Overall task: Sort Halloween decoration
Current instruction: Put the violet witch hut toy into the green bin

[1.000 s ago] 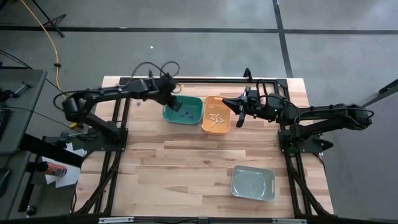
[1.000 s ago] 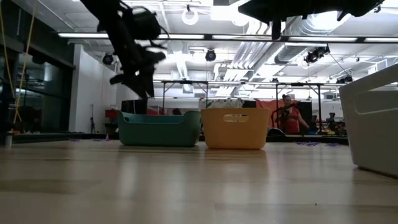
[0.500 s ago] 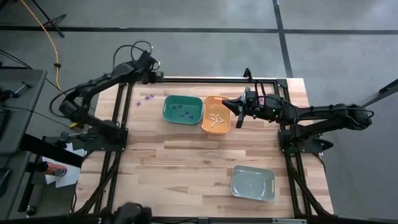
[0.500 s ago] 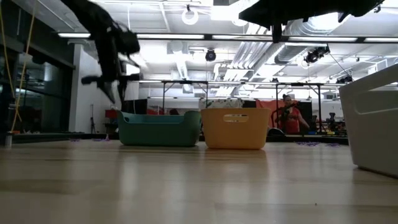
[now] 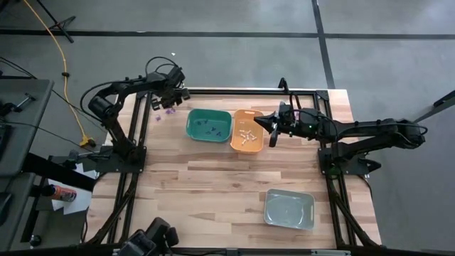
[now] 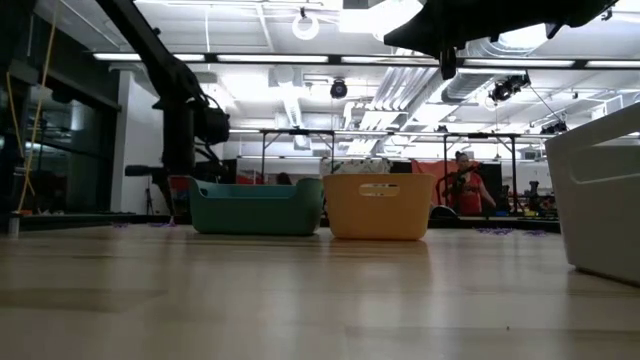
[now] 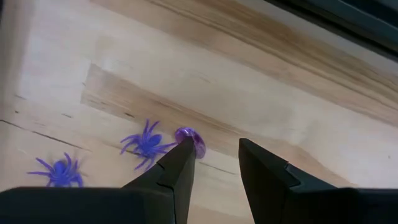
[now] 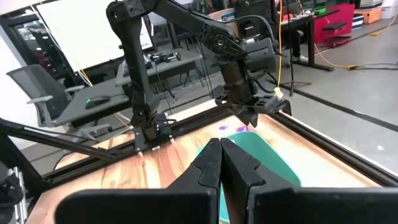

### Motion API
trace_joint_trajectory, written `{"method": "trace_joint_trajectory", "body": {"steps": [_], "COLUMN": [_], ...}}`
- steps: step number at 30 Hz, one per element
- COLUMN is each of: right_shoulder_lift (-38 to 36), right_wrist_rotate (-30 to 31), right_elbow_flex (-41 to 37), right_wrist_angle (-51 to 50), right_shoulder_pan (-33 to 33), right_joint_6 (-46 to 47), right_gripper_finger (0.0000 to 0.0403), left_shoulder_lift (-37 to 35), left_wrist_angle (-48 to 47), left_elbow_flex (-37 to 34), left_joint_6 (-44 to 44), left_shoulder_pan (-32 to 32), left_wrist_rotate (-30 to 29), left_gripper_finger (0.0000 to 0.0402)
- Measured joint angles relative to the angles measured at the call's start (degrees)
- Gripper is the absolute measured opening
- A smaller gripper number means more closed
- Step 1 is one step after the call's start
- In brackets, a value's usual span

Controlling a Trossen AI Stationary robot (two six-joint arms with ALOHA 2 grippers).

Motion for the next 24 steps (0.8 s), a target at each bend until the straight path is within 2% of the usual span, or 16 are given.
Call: {"method": "trace_joint_trajectory", "body": {"steps": [7,18,24], "right_shoulder_lift": [0.02,0.02,0.0], "right_wrist_rotate": [0.0,0.02,0.02], "right_elbow_flex": [0.0,0.0,0.0], "right_wrist_angle": [-0.22,-1.56,-1.87], "right_shoulder_pan": [0.0,0.0,0.0], "right_joint_6": [-0.11,-1.07,-2.58], "right_gripper_finger": [0.0,0.0,0.0], "left_shoulder_lift": [-0.45,-3.22,-3.2], "left_wrist_angle": [-0.72,-0.79,-3.09], "left_elbow_flex": [-0.13,-0.17,-0.17], "left_joint_6": [-3.12,-2.24,-8.11], "left_shoulder_pan": [0.02,1.07,0.51], "left_wrist_rotate": [-1.2,-3.92,-2.32], "left_gripper_finger": [0.0115,0.0115,0.0115]}}
